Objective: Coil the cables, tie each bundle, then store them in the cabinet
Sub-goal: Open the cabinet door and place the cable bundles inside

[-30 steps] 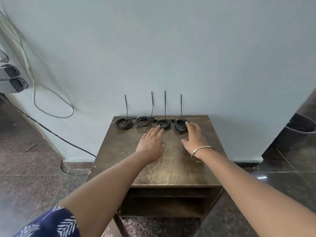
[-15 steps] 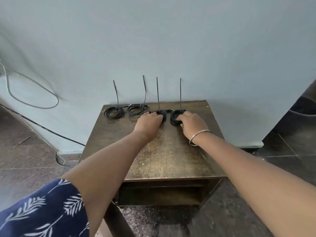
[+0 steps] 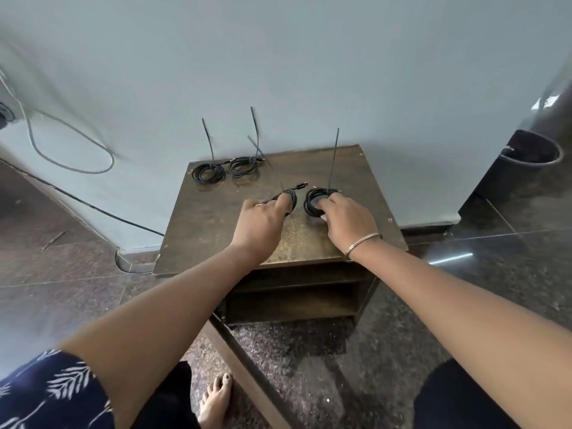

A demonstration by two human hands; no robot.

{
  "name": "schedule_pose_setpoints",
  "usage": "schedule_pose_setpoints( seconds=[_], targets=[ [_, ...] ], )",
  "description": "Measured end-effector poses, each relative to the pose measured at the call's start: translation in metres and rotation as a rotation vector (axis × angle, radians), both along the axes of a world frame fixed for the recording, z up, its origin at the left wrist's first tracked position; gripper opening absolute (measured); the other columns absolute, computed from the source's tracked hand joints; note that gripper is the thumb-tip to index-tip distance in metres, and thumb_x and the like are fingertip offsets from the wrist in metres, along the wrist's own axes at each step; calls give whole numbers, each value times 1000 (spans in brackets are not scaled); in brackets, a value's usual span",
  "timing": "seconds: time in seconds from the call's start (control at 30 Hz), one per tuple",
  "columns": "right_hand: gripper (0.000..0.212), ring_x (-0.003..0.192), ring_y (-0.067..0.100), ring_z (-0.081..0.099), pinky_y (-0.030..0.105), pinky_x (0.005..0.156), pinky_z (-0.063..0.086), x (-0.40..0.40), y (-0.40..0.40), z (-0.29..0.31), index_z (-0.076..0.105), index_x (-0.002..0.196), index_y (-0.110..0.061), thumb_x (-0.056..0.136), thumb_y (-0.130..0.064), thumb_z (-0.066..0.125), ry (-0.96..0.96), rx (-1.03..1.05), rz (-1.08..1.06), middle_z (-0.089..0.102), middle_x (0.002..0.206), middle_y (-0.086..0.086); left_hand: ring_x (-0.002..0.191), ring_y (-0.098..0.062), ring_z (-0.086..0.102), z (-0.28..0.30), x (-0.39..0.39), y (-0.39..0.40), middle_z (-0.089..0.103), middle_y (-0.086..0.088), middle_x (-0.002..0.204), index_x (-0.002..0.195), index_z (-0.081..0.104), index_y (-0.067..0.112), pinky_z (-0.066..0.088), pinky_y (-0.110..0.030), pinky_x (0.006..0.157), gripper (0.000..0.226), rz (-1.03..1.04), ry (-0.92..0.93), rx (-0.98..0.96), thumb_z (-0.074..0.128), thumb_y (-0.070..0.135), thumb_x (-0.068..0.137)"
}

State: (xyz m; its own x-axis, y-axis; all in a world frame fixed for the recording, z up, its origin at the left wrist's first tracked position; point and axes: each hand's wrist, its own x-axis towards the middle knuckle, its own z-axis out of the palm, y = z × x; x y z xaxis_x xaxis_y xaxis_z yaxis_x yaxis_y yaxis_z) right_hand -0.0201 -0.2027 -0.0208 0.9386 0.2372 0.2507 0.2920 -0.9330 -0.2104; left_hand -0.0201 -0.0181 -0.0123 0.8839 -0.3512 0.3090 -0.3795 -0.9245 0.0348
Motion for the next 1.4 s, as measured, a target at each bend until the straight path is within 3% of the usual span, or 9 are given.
schedule_pose_setpoints(
  seconds=[0.13,0.23,0.37,0.53,0.7,0.83,0.93,1.03,1.4],
  targets=[
    [34,95,28,60,33,64,44,-46,-6,-2,60,121,-18,89,-5,59,-19,45,-4,60,112,5,77,-25,64,2,-46,5,69,3,93,101,59,19,36,-36,80,27,-83,12,13,53,0,83],
    [36,93,27,60,36,66,49,-79,-9,-4,62,117,-16,85,-1,61,-23,68,18,61,108,4,89,-26,65,2,-76,9,68,2,110,104,66,21,35,-36,81,28,-131,52,71,53,3,86],
    [31,90,26,61,36,60,51,-116,-6,-1,65,114,-15,87,-2,61,-38,107,34,62,105,4,73,-30,68,2,-115,15,72,-4,98,91,75,16,48,-39,75,26,-210,18,73,71,-2,72],
    [34,90,23,62,37,63,55,-154,3,-5,63,118,-17,87,-4,61,14,85,130,62,110,3,81,-24,71,-9,-145,17,73,-5,100,90,76,17,51,-41,78,27,-236,68,75,72,0,70],
    [35,94,23,61,36,66,51,-169,9,-22,56,124,-22,92,-8,51,149,-27,186,56,115,0,89,-17,63,-31,-167,7,61,7,104,102,64,26,36,-33,86,25,-178,290,300,51,13,85],
    [35,92,26,62,37,67,49,-163,10,-35,57,124,-22,93,-8,47,221,-101,204,56,114,3,91,-20,61,-44,-167,-3,58,4,107,105,63,22,37,-35,82,23,-81,439,302,45,26,92],
    [35,84,30,62,36,62,42,-148,8,-48,60,122,-23,94,-10,45,271,-136,174,56,110,5,99,-22,59,-51,-156,-8,54,-1,118,112,61,19,38,-38,83,32,-15,565,292,43,36,92],
    [33,87,33,63,37,67,45,-130,6,-63,62,122,-23,95,-13,45,310,-161,141,58,108,7,110,-26,55,-60,-142,-12,47,-5,131,123,55,15,40,-41,89,45,38,673,323,44,44,91],
    [34,99,33,63,34,75,49,-66,17,-129,64,122,-22,95,-12,46,376,-25,-7,60,115,8,142,-27,21,-112,-85,-8,12,-12,157,147,26,11,28,-49,107,73,155,795,470,44,53,91]
  ],
)
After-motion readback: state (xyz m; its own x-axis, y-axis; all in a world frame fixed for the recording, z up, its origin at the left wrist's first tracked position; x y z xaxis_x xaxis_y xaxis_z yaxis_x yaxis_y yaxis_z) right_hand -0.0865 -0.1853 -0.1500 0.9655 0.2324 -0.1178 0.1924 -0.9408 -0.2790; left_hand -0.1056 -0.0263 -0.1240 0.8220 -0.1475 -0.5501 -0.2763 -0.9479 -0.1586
